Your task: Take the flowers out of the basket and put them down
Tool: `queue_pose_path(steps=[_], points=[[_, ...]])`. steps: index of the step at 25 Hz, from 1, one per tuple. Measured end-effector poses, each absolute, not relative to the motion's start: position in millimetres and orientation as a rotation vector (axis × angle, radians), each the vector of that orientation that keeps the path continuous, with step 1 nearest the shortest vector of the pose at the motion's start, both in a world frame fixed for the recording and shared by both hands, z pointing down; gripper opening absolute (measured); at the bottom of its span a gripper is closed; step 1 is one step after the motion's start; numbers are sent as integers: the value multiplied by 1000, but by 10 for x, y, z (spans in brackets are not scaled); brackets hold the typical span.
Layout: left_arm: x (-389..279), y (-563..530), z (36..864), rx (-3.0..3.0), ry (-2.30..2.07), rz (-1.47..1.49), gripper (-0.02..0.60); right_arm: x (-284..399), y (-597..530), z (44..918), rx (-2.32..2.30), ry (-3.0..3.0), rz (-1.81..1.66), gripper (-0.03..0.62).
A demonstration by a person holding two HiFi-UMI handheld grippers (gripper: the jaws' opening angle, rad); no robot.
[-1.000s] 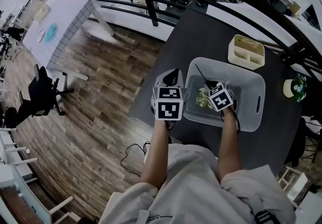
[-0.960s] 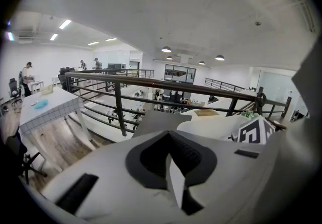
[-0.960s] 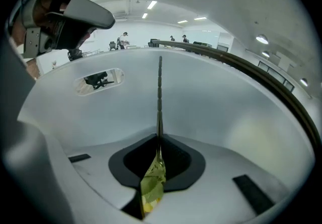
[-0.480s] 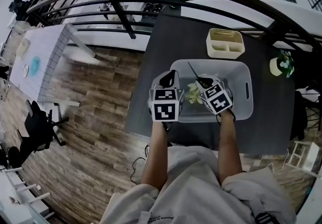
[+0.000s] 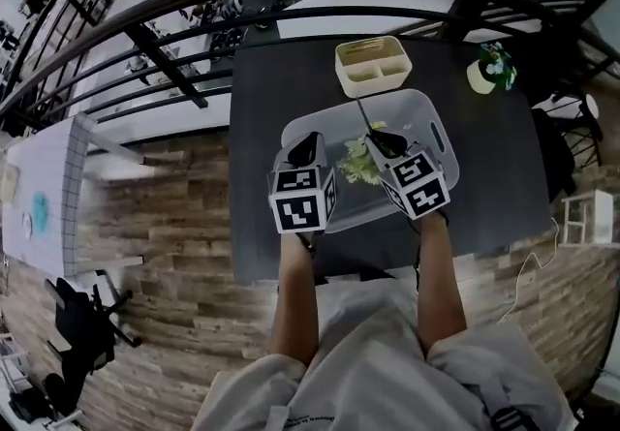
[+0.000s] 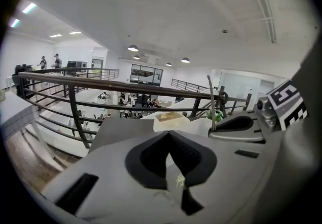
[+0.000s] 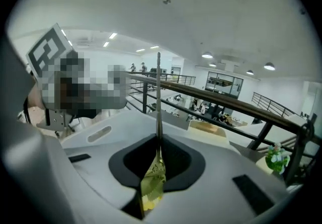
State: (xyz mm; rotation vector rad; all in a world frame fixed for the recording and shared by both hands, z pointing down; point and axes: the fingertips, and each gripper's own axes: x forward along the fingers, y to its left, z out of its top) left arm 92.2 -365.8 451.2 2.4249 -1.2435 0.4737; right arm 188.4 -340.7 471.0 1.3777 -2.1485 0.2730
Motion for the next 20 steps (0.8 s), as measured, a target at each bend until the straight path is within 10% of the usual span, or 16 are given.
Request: queue_pose_path(steps=[20], points=[[2225,-2932,4132,2793,-657,512,3,3145,-1909,3182,2191,-1787,80,53]])
